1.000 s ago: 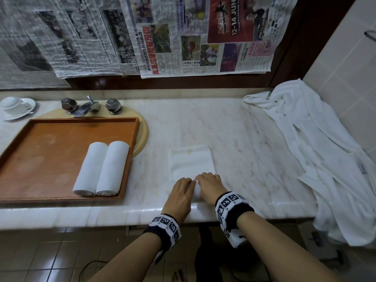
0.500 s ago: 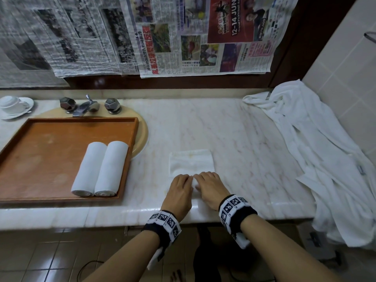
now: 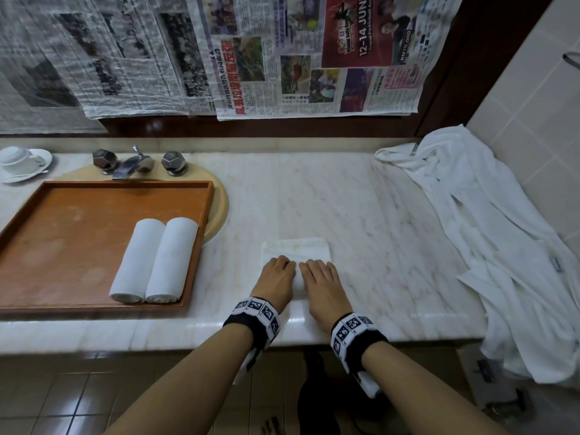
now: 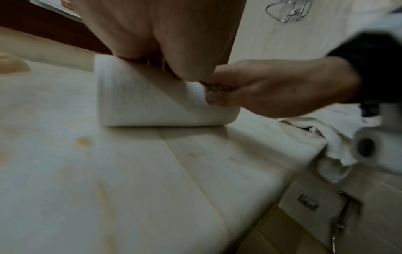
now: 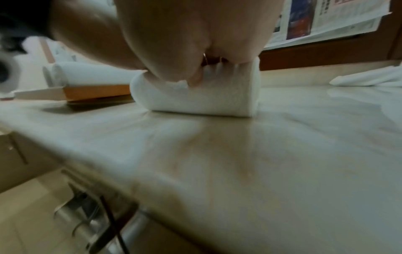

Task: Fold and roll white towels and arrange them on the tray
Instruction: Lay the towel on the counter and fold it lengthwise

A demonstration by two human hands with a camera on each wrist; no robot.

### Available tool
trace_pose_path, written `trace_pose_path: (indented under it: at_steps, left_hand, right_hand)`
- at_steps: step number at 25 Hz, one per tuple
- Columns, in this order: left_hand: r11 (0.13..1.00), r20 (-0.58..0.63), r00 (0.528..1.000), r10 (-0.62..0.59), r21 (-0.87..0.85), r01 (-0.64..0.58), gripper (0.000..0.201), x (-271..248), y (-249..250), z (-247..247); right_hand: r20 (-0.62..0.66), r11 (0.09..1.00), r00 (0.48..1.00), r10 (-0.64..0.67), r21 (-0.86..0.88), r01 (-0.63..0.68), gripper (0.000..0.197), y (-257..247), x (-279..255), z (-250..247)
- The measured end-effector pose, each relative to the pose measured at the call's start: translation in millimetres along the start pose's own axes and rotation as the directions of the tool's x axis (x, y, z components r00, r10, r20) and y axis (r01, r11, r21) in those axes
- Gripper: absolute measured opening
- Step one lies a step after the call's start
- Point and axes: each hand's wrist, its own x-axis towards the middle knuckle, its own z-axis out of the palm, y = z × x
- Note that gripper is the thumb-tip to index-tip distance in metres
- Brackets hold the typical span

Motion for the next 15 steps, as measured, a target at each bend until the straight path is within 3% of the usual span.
trace_pose_path:
  at_steps: [4,8,11,13,15]
  left_hand:
    - [0.993,-0.140,0.988,0.064,0.109,-0.049,0.062,-19.6,3.7,21.1]
    - [0.963,0.012,1.000,0.005,0.270,-0.008,0.075,-20.6,-1.1,34.8]
    - [0.927,0.155,0.985,-0.075,0.374,0.012,0.075,-1.6,-3.3,22.3]
    - [0.905,0.181,0.980,-0.087,0.426,0.001,0.081,12.5,-5.0,15.8]
    - [0.895,0.188,0.978,-0.089,0.446,-0.005,0.089,25.8,-6.0,8.3]
  right_hand:
    - [0.042,1.000,0.999,0.015,0.019,-0.016,0.053,3.1,26.2,-13.7]
    - [0.214,0.996,0.973,0.085,0.010,-0.090,0.044,5.8,56.1,-26.8]
    - [0.064,0.993,0.995,0.072,0.093,-0.078,0.043,2.0,54.5,-28.5]
    - [-0.031,0.998,0.999,0.032,0.062,-0.030,0.053,-0.5,39.5,-22.9]
    - [0.058,0.997,0.998,0.016,-0.070,-0.012,0.075,1.9,31.0,-16.1]
